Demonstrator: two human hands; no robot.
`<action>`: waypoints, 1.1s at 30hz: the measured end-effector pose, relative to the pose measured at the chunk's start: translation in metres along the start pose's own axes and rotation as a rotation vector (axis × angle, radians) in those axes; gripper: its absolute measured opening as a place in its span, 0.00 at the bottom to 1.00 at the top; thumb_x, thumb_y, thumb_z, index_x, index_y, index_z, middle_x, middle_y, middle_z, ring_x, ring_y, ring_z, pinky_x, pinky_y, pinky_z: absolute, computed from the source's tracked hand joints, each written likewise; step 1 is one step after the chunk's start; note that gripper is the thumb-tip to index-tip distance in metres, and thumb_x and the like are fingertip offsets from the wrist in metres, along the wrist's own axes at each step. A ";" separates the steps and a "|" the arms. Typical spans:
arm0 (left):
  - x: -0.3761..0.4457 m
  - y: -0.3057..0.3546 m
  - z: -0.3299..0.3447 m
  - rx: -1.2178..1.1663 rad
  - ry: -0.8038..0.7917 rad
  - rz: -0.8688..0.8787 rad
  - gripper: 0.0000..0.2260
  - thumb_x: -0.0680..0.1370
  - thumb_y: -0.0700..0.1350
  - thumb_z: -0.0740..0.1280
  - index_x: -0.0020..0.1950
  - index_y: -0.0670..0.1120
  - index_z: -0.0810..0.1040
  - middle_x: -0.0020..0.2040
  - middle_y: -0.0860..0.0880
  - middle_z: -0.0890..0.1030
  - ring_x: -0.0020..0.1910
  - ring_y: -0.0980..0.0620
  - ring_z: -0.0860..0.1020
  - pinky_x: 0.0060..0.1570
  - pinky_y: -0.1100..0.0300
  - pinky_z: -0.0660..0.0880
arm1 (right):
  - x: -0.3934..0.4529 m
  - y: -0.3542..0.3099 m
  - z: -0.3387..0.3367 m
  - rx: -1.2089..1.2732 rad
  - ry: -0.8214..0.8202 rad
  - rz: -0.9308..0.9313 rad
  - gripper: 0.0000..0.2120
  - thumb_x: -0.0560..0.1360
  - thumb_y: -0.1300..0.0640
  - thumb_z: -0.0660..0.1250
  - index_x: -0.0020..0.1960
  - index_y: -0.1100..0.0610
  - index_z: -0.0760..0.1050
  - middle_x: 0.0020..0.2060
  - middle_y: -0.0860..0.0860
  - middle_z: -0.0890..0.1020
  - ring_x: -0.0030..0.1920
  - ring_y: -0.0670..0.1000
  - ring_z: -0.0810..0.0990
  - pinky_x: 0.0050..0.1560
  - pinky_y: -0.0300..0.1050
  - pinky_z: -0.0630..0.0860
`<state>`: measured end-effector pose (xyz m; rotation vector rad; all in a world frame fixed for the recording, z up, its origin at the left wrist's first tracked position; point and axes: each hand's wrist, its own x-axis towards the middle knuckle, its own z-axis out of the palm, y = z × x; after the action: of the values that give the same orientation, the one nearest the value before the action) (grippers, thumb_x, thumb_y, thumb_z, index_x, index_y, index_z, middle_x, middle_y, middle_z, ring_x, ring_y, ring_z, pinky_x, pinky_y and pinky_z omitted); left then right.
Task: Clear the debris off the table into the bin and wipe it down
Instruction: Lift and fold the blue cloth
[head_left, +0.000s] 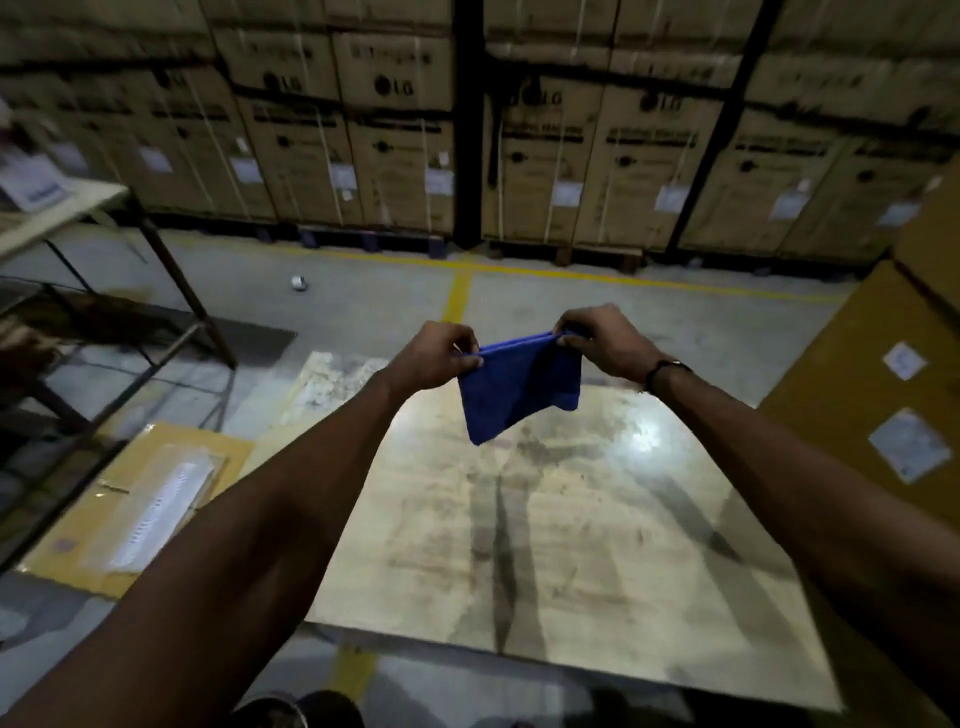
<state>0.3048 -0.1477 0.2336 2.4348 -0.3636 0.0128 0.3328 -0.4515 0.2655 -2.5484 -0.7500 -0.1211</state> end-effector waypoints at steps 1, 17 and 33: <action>0.006 0.005 -0.010 0.014 0.013 0.004 0.06 0.77 0.44 0.78 0.45 0.44 0.83 0.41 0.47 0.83 0.38 0.52 0.78 0.40 0.65 0.72 | 0.008 -0.002 -0.009 -0.013 0.016 -0.005 0.03 0.79 0.64 0.73 0.52 0.61 0.84 0.46 0.55 0.87 0.47 0.52 0.82 0.47 0.44 0.71; 0.064 0.078 -0.193 0.101 0.234 0.135 0.10 0.74 0.48 0.81 0.41 0.46 0.83 0.37 0.48 0.84 0.37 0.51 0.84 0.35 0.54 0.83 | 0.105 -0.082 -0.163 -0.160 0.033 -0.067 0.08 0.79 0.61 0.74 0.54 0.55 0.76 0.47 0.49 0.84 0.45 0.52 0.84 0.45 0.56 0.82; 0.078 0.088 -0.267 0.016 0.164 0.307 0.09 0.75 0.44 0.79 0.47 0.51 0.80 0.48 0.50 0.84 0.46 0.52 0.83 0.47 0.51 0.84 | 0.147 -0.162 -0.196 -0.517 -0.287 -0.029 0.37 0.78 0.65 0.64 0.80 0.36 0.64 0.69 0.50 0.74 0.66 0.54 0.71 0.65 0.55 0.73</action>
<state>0.3789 -0.0666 0.5039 2.3502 -0.6590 0.3477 0.3808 -0.3523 0.5378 -3.0899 -0.9658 0.0518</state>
